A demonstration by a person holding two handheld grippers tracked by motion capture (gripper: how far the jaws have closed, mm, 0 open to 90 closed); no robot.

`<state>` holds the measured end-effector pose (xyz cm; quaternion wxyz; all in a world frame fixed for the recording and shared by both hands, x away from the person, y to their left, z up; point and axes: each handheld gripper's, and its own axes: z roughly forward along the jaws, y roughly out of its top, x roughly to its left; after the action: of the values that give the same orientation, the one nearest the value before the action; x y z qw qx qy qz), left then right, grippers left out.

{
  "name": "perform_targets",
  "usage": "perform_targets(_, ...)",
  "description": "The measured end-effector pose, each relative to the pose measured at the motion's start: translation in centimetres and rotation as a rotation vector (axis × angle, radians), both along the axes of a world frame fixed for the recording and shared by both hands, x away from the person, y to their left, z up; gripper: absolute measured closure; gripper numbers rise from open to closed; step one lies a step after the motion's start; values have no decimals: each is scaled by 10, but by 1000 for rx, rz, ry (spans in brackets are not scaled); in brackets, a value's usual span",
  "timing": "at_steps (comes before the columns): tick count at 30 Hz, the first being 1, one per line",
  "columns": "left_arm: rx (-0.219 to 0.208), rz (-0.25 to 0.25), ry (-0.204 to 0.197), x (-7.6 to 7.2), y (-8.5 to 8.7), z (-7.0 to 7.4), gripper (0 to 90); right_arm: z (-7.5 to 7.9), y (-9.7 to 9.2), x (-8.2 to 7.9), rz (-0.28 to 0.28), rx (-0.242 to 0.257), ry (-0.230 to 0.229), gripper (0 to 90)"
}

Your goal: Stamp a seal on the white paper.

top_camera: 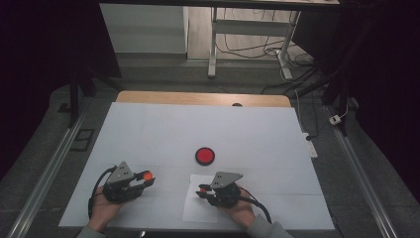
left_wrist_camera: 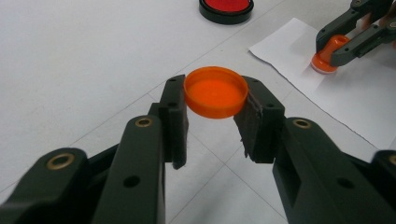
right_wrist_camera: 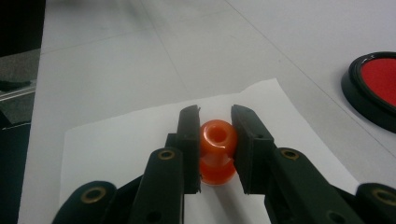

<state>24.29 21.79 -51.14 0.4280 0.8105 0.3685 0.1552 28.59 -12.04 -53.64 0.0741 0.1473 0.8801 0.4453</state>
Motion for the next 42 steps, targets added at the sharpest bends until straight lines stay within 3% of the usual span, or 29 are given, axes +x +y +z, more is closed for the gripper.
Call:
perform_targets(15,-2,4,0,1,1,0,647,3,2,1,10,-19,-2,722)
perform_targets(19,-1,5,1,1,1,0,647,24,-8,3,-7,111,-24,722)
perform_targets(23,2,2,-1,1,0,0,647,31,-13,3,-20,150,-27,722)
perform_targets(35,0,0,-2,1,0,0,647,33,-15,2,-15,154,-8,722)
perform_targets(42,3,-3,0,1,-1,-1,646,43,-21,2,-34,202,-18,721)
